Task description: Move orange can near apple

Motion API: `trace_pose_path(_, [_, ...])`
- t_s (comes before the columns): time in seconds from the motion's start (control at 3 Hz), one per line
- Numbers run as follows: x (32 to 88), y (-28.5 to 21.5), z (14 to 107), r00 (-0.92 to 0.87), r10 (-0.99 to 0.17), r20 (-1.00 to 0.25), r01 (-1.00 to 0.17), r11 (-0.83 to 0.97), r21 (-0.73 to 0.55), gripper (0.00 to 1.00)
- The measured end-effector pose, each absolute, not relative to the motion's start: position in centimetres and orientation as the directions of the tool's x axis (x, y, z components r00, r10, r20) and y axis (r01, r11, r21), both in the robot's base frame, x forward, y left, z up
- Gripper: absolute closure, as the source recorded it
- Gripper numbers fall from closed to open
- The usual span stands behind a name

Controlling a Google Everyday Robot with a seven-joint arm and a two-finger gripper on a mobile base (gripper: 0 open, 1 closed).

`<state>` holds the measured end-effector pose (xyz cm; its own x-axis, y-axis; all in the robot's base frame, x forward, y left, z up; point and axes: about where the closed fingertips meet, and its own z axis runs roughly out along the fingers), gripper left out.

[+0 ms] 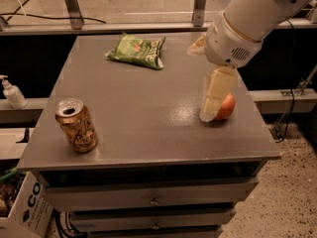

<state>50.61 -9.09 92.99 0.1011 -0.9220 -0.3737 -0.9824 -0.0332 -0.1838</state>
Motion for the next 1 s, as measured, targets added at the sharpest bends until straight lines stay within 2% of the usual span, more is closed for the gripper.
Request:
trace_pose_path(0.33, [48.2,-8.2,92.8,0.105,-0.892,-0.44,-0.984,-0.029,-0.177,0.0])
trace_pose_path(1.0, [39.2,-9.1,90.7,0.036,-0.809,-0.587,-0.992,0.043,-0.12,0.0])
